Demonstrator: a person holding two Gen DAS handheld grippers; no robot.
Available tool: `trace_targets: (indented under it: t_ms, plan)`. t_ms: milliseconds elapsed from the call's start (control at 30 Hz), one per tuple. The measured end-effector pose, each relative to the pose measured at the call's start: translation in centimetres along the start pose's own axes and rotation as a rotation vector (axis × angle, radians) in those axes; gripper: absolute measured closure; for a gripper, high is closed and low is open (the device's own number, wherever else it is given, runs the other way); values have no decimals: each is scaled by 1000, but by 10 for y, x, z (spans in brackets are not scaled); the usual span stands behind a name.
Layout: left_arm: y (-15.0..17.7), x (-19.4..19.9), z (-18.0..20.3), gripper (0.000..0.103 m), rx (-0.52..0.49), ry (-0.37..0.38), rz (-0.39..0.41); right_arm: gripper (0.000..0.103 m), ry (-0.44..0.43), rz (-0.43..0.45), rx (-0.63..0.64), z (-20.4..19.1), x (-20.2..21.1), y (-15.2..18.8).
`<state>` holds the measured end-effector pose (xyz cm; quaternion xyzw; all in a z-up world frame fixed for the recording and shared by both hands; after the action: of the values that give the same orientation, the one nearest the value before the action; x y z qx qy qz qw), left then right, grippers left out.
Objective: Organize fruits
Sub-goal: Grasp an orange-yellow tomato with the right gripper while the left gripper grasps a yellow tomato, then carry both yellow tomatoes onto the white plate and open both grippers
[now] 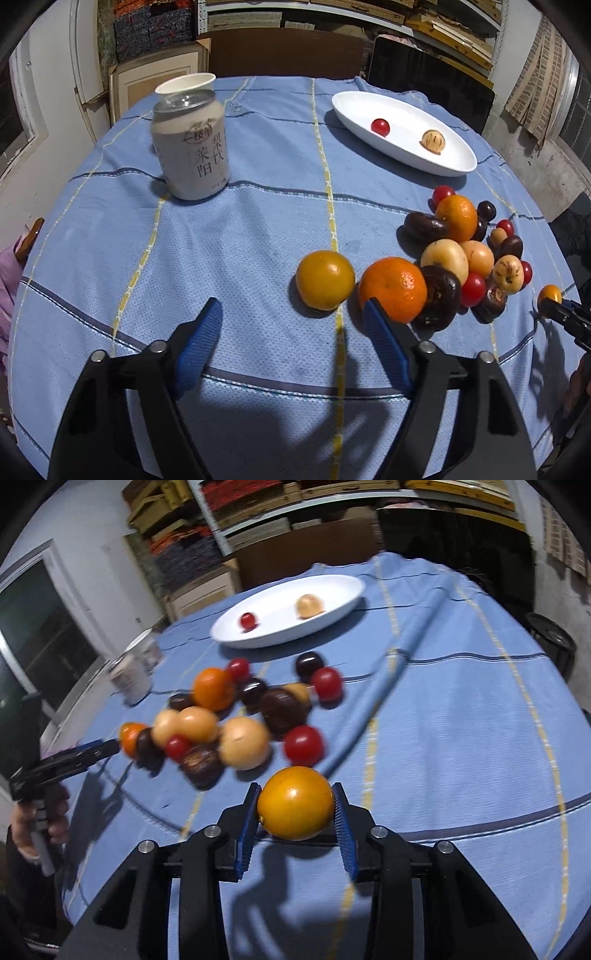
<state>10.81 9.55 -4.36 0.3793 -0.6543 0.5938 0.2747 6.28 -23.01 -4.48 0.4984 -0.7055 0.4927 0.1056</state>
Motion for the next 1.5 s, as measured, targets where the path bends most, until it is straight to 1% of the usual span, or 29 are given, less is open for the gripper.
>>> trace_targets:
  t_ms: [33,100,133,167,333,367,400,433,533,633,767,967,1133,1233,1333,1433,1500]
  plan:
    - [1,-3,1,35,-6,8,-7,64,-8,-1,5,-3,-1,0]
    - [4,-12,4,46,-15,25,-39,64,-24,-6,18,-11,-3,1]
    - [4,-15,5,48,-18,19,-40,64,-28,-8,25,-14,-3,1]
    - [2,-14,7,48,-28,8,-20,64,-30,-11,33,-17,-4,2]
    - [-8,-21,12,49,-20,27,-25,64,-42,-26,35,-23,-6,6]
    - [-11,-21,13,54,-14,30,-18,64,-45,-28,33,-24,-6,6]
    - [-13,-21,14,66,-12,50,-15,64,-46,-31,32,-24,-7,7]
    - [-15,-21,15,66,-14,69,-17,64,-45,-34,33,-24,-7,7]
    - [-18,-22,16,66,-9,57,-1,64,-45,-46,35,-24,-10,8]
    - [-18,-23,15,66,-3,72,-3,64,-47,-51,33,-24,-11,9]
    - [-15,-20,14,66,-7,65,-1,64,-53,-47,34,-24,-10,8]
    - [-16,3,10,66,2,70,39,64,-66,-42,43,-25,-6,3]
    - [-24,17,9,66,14,106,55,64,-89,-3,14,-20,2,-9]
    - [-29,24,14,66,4,125,64,64,-92,12,23,-19,7,-20]
    - [-40,27,26,66,-17,162,73,64,-86,40,51,-19,13,-41]
    - [-59,25,41,66,-29,175,90,64,-62,66,83,-19,15,-69]
    - [-78,17,54,66,-21,199,73,64,-54,68,105,-19,9,-91]
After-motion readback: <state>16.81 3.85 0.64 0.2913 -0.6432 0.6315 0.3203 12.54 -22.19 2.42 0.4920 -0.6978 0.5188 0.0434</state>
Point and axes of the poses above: each gripper's, at about its wrist camera, not at the fingertips, and x roughly against the way its jaws point, z to its right, y to its underside, the point moved 3 cm from there along -x, roughly the way its jaws point, and after that the axes turned 15 degrees about -y, right-handed, at the moved point
